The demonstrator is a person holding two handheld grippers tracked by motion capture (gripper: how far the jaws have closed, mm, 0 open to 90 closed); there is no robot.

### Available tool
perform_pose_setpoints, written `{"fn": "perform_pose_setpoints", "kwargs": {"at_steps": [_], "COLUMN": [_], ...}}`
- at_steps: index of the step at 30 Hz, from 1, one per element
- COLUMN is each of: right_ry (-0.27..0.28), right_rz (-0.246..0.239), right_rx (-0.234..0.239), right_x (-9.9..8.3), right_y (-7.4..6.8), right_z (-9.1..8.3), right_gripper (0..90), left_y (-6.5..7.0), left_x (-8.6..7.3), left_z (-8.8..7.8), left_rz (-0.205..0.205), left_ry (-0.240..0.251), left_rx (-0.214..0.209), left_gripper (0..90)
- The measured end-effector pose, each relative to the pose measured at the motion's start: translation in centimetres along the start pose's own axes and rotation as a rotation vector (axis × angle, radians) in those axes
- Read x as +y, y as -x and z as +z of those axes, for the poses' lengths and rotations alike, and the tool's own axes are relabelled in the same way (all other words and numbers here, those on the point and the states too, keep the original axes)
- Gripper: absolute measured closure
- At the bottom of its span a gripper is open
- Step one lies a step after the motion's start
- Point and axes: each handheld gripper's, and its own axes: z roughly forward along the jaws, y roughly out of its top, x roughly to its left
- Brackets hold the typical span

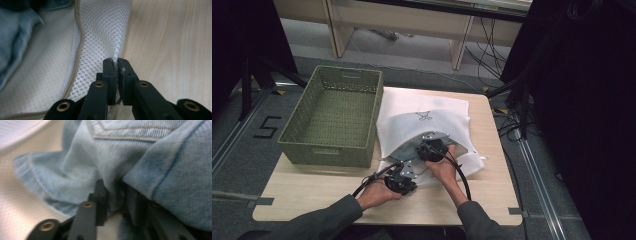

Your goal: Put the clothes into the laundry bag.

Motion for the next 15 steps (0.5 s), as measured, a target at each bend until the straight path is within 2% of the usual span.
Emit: {"fn": "perform_pose_setpoints", "kwargs": {"at_steps": [1, 2, 3, 4, 5, 6, 7, 8, 9, 10, 12, 14, 15], "right_ry": [0.011, 0.018, 0.030, 0.035, 0.059, 0.056, 0.061, 0.065, 0.060, 0.062, 0.041, 0.020, 0.032], "right_rz": [-0.010, -0.018, -0.048, -0.058, -0.063, -0.068, -0.053, -0.064, -0.055, -0.019, -0.012, 0.015, -0.018], "right_rx": [-0.021, -0.043, -0.060, -0.082, -0.095, -0.097, -0.103, -0.098, -0.085, -0.073, -0.043, -0.004, 0.009], "right_x": [0.0, 0.1, 0.2, 0.4, 0.4, 0.5, 0.5, 0.4, 0.4, 0.4, 0.4, 0.3, 0.3], "right_y": [0.1, 0.2, 0.5, 0.6, 0.8, 1.1, 1.1, 1.2, 1.3, 1.1, 0.9, 0.3, 0.3], "right_z": [0.3, 0.6, 1.0, 1.4, 1.7, 1.7, 1.7, 1.7, 1.5, 1.2, 0.5, -0.6, -1.3], "right_gripper": [75.9, 76.6, 77.1, 77.2, 77.3, 77.2, 76.6, 75.6, 73.2, 69.9, 62.4, 55.7, 54.3], "left_y": [0.0, 0.0, -0.1, 0.0, -0.1, -0.1, -0.1, -0.1, -0.2, -0.2, -0.2, -0.2, -0.2], "left_x": [0.0, 0.0, -0.1, -0.1, -0.1, -0.1, -0.1, -0.1, 0.0, 0.0, 0.0, -0.1, 0.0], "left_z": [0.0, 0.0, -0.1, -0.1, -0.1, -0.1, -0.1, 0.0, -0.1, -0.1, 0.0, 0.0, 0.0], "left_rz": [0.015, 0.010, 0.019, 0.003, 0.018, 0.017, 0.016, -0.001, 0.011, 0.005, -0.007, -0.021, -0.018], "left_ry": [-0.003, -0.002, 0.002, 0.002, 0.002, 0.003, 0.003, 0.001, -0.001, -0.001, 0.004, 0.002, 0.002], "left_rx": [0.004, 0.002, 0.001, -0.001, 0.002, 0.003, 0.002, -0.004, -0.005, -0.006, -0.009, -0.011, -0.009], "left_gripper": [84.8, 85.0, 85.0, 85.1, 85.1, 85.2, 85.1, 85.1, 85.1, 85.0, 84.2, 83.0, 82.5]}}
